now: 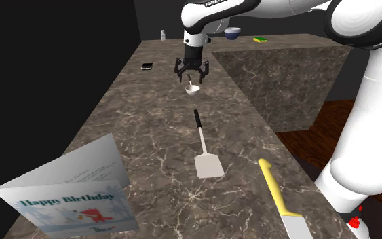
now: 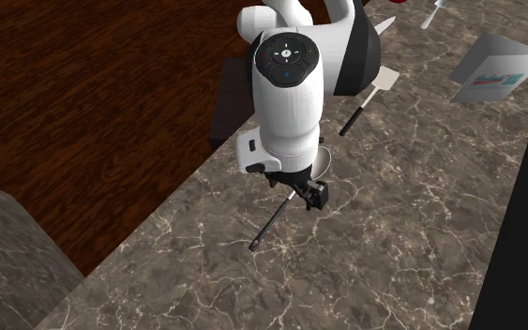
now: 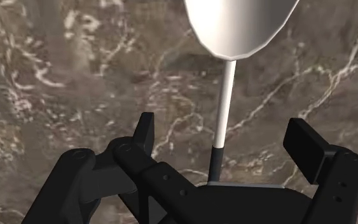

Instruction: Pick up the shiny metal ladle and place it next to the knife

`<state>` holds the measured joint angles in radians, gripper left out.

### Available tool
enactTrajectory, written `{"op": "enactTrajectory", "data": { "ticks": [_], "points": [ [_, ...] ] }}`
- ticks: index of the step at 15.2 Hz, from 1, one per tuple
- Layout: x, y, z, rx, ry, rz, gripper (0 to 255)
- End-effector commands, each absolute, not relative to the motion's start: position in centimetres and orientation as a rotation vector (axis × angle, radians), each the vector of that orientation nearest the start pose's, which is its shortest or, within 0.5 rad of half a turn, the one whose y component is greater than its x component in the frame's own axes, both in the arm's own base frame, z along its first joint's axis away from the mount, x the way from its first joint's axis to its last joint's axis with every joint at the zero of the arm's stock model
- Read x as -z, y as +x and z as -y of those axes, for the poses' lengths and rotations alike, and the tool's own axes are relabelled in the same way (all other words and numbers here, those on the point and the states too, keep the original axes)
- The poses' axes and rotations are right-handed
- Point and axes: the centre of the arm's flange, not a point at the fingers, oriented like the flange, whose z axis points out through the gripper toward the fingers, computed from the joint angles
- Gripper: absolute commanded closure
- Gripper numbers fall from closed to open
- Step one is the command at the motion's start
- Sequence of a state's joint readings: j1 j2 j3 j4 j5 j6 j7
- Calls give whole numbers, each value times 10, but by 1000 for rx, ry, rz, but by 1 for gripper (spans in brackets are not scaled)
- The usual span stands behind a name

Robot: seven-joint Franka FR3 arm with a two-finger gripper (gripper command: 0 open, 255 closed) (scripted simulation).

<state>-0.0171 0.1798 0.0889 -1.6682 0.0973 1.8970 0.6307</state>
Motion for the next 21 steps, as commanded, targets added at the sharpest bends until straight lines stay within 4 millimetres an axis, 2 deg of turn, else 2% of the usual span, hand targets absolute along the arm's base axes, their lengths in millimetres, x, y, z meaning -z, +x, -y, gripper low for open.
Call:
{"op": "enactTrajectory", "data": {
  "ticks": [1, 4, 5, 14, 21],
  "points": [
    [-501, 621, -48, 14, -2892, -878, 0],
    [-501, 621, -48, 14, -2892, -878, 0],
    [-501, 621, -48, 14, -2892, -878, 255],
    [-501, 621, -48, 14, -2892, -878, 255],
    [-538, 621, -48, 14, -2892, -878, 255]
  ]
}}
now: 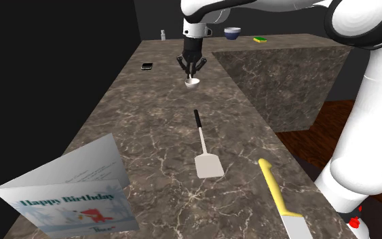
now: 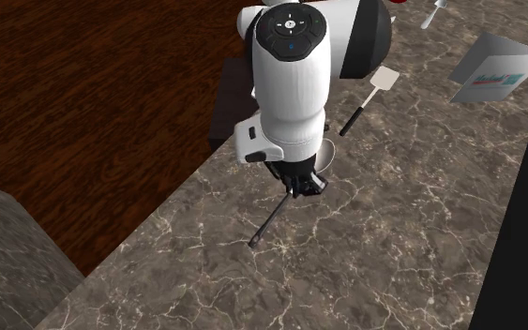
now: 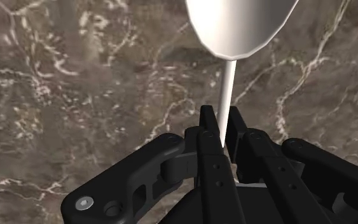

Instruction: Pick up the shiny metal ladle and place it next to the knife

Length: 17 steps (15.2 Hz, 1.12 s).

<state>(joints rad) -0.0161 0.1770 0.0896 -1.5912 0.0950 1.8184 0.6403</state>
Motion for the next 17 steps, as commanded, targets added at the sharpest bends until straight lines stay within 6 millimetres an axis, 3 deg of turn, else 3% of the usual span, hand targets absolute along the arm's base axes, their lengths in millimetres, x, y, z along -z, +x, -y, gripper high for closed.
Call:
{"op": "enactTrajectory", "data": {
  "ticks": [1, 14, 17],
  "points": [
    [-543, 621, -48, 14, -2892, -878, 255],
    [-611, 621, -48, 14, -2892, -878, 255],
    [-611, 583, -59, 14, -2892, -878, 255]
  ]
}}
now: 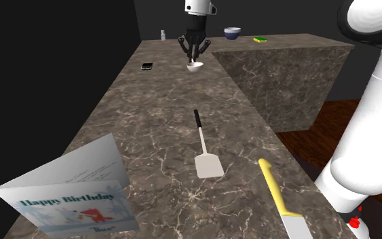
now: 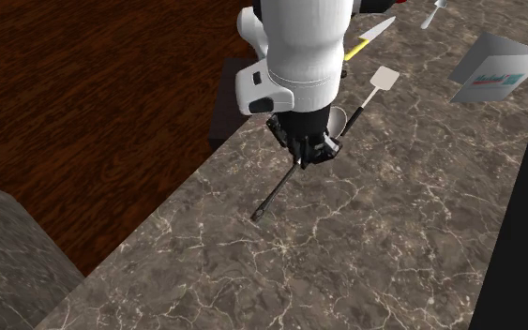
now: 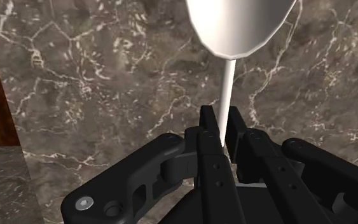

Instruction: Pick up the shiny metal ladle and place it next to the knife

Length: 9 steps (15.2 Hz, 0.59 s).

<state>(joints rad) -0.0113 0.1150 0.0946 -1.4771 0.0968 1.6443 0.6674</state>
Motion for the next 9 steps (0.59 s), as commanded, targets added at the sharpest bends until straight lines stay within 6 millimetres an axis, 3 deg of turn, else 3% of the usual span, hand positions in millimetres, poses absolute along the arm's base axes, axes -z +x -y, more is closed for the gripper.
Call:
{"op": "enactTrajectory", "data": {
  "ticks": [1, 9],
  "points": [
    [-611, 570, -63, 14, -2892, -878, 255],
    [-612, 469, -93, 14, -2892, -878, 255]
  ]
}}
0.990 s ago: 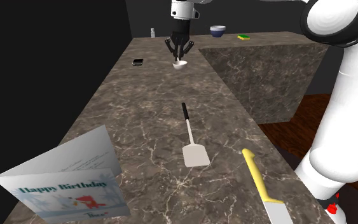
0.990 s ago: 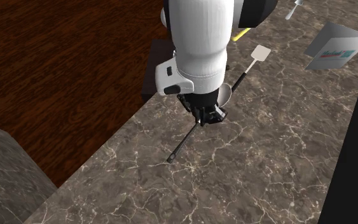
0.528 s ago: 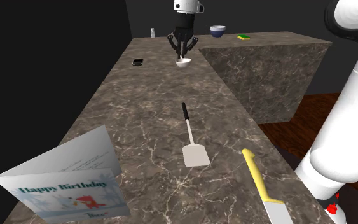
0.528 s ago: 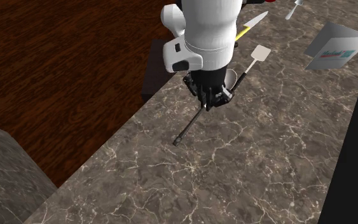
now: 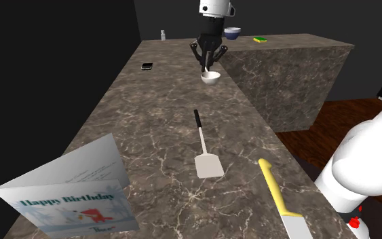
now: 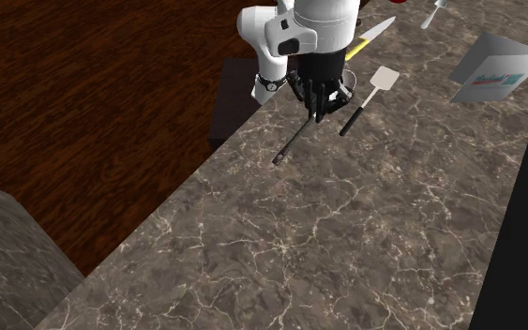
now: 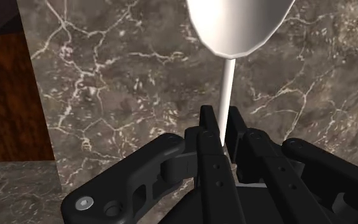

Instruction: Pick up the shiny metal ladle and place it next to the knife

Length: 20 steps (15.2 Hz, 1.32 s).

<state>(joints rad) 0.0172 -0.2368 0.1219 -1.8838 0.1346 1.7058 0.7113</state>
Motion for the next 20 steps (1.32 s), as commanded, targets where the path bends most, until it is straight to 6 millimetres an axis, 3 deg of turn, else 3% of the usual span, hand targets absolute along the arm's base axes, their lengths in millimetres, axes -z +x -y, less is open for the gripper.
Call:
{"op": "enactTrajectory", "data": {
  "ticks": [1, 20],
  "points": [
    [-612, 456, -97, 14, -2892, -878, 255],
    [-613, 216, -167, 14, -2892, -878, 255]
  ]
}}
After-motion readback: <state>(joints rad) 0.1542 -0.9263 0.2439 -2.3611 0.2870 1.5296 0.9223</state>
